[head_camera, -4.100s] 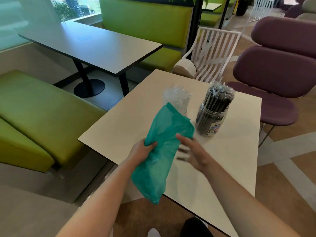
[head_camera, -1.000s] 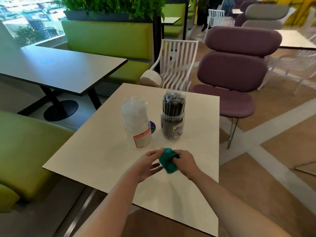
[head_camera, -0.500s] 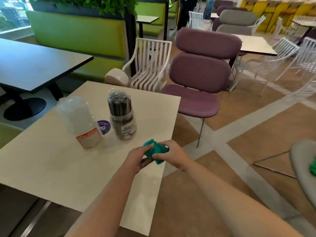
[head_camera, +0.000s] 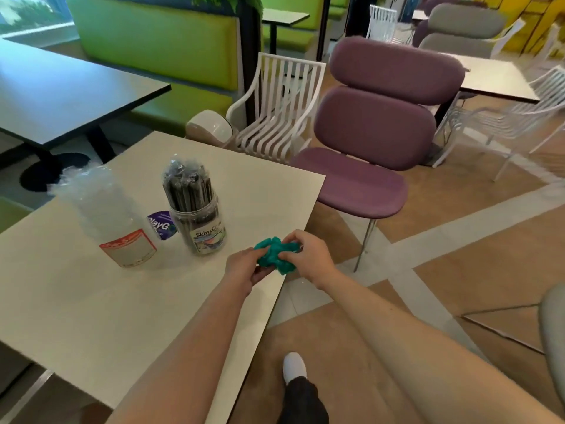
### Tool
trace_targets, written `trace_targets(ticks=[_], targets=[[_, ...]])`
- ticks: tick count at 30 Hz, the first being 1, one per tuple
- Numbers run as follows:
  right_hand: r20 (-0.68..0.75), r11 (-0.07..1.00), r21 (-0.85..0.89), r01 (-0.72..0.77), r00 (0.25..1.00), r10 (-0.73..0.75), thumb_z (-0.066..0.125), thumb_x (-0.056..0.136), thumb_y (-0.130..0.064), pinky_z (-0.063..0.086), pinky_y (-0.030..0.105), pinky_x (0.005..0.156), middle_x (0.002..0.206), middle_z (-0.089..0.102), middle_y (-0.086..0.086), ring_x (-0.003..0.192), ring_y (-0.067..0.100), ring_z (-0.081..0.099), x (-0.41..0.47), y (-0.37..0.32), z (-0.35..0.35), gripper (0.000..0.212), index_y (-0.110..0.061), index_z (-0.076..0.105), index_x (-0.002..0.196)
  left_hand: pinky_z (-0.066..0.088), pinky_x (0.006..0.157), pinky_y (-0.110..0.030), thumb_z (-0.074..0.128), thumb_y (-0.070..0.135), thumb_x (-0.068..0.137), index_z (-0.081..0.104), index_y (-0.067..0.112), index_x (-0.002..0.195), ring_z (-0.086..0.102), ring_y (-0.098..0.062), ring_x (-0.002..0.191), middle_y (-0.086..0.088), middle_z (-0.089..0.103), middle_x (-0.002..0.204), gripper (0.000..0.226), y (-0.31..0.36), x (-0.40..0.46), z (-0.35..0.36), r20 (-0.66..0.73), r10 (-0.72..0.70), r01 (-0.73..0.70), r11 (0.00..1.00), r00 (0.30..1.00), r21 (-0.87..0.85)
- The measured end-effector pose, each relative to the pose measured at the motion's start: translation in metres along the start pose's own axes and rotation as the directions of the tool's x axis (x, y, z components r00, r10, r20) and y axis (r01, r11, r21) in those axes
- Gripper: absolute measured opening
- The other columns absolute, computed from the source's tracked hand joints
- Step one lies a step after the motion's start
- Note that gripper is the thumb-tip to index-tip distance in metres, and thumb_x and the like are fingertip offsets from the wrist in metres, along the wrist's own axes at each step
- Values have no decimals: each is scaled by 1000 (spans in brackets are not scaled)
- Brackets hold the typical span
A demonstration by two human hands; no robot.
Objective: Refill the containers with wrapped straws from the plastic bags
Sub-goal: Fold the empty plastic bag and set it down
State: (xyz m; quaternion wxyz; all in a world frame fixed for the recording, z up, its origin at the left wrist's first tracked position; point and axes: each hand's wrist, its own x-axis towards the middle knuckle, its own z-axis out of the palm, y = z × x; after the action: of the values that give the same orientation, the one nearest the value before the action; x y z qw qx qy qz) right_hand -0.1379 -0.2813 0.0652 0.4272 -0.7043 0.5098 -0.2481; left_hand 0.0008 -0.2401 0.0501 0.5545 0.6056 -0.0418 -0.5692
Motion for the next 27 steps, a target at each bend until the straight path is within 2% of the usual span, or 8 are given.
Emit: trace_targets(ticks=[5, 7, 9, 15, 20, 24, 27], targets=[[5, 998, -22, 61, 998, -60, 70, 85, -7, 41, 2, 57, 94, 59, -3, 80, 3, 53, 74, 4, -20, 13, -14, 64, 94, 61, 60, -33, 61, -2, 91, 57, 4, 91, 66, -30, 85, -14, 60, 98, 7, 28, 48, 39, -5, 25, -26, 998, 1000, -57], [15, 997, -24, 75, 997, -75, 68, 87, -7, 42, 2, 57, 96, 59, -4, 81, 3, 53, 101, 2, -28, 13, -15, 63, 95, 61, 60, -33, 62, 1, 91, 57, 3, 99, 66, -30, 88, -13, 60, 101, 9, 42, 66, 53, -13, 27, -28, 996, 1000, -83], [33, 995, -54, 88, 996, -86, 67, 88, -7, 42, 2, 56, 97, 58, -4, 85, 6, 53, 132, 0, -36, 13, -17, 61, 95, 61, 61, -33, 65, 6, 91, 56, 2, 111, 67, -31, 94, -14, 61, 107, 23, 58, 83, 67, -15, 22, -24, 995, 1000, -96], [42, 989, -46, 141, 989, -139, 67, 87, -5, 40, -3, 59, 98, 58, -2, 89, 10, 53, 218, -7, -49, 13, -14, 62, 95, 60, 81, -37, 71, 15, 88, 56, 7, 122, 66, -29, 103, -11, 62, 118, 38, 108, 136, 96, -24, 48, -49, 998, 999, -50], [85, 990, -44, 136, 988, -132, 65, 90, -9, 45, 5, 61, 104, 60, -1, 94, 9, 55, 279, -7, -49, 14, -14, 63, 103, 59, 86, -39, 68, 22, 91, 52, 10, 130, 67, -27, 101, -9, 60, 125, 44, 131, 176, 107, -59, 71, -72, 997, 996, -2], [165, 993, -8, 115, 980, -112, 64, 91, -10, 47, 7, 60, 104, 57, -5, 95, 9, 56, 339, -13, -34, 17, -18, 60, 106, 59, 84, -38, 72, 27, 88, 43, 15, 138, 67, -28, 102, -9, 56, 132, 59, 154, 211, 106, -141, 102, -110, 992, 985, -53], [226, 993, -6, 117, 968, -112, 63, 92, -9, 48, 9, 63, 103, 58, -6, 94, 11, 58, 391, -16, -17, 17, -21, 59, 103, 58, 89, -38, 73, 30, 87, 45, 17, 141, 67, -27, 106, -9, 58, 133, 62, 170, 243, 105, -181, 133, -147, 987, 975, -64]])
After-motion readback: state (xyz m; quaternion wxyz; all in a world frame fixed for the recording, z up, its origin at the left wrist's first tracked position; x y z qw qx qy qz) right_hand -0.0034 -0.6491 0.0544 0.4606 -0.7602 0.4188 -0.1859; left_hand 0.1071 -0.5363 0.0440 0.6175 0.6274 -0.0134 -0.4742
